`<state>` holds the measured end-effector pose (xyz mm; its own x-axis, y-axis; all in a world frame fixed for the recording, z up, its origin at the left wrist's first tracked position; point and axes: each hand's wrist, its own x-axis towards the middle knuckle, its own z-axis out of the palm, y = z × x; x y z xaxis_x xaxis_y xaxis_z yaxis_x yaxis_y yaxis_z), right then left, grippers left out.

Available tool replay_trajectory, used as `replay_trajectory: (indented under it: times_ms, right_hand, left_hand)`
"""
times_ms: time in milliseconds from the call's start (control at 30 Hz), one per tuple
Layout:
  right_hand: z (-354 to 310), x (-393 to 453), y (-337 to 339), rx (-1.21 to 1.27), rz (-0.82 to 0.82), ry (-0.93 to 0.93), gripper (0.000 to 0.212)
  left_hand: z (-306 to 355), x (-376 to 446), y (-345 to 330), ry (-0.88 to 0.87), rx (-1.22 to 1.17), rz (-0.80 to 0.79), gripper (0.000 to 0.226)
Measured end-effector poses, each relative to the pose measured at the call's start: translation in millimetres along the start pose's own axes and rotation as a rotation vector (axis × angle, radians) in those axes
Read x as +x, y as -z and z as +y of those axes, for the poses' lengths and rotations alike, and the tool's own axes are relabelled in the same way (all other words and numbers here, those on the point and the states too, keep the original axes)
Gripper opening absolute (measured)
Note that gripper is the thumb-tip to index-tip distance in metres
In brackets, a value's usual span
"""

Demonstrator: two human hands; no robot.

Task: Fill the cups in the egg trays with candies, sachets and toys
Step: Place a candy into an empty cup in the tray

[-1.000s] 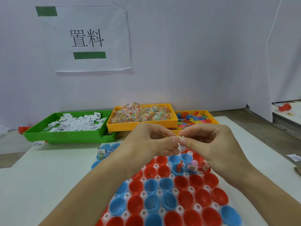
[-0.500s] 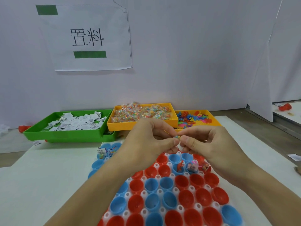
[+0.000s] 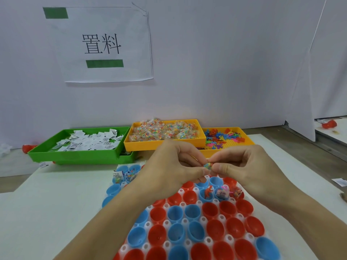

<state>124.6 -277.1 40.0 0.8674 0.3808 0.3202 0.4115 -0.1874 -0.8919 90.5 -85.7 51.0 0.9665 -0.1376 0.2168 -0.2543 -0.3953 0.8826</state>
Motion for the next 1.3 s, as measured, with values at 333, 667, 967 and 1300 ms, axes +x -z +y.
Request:
replay_trajectory:
  times_ms: [333,667,967,1300]
  right_hand:
    - [7.6,-0.6,-3.9,-0.444,-0.045,0.1,0.035]
    - [13.9,-2.6,-4.9,-0.639,-0.2,0.182,0.028]
    - [15.6,-4.0,-6.1,-0.761,-0.293,0.217,0.018]
    - [18.3,-5.4,-6.4,-0.767,-0.311,0.195,0.016]
  left_hand:
    - [1.2,-1.2,23.6,0.074,0.29,-0.032,0.017]
    - [3.3,-3.3,76.2,0.08,0.278,0.154,0.016]
    - [-11.8,-6.1,112.2,0.159,0.396,0.374,0.002]
    - [-80.3,-1.5,163.5,0.394,0.614,0.807,0.017]
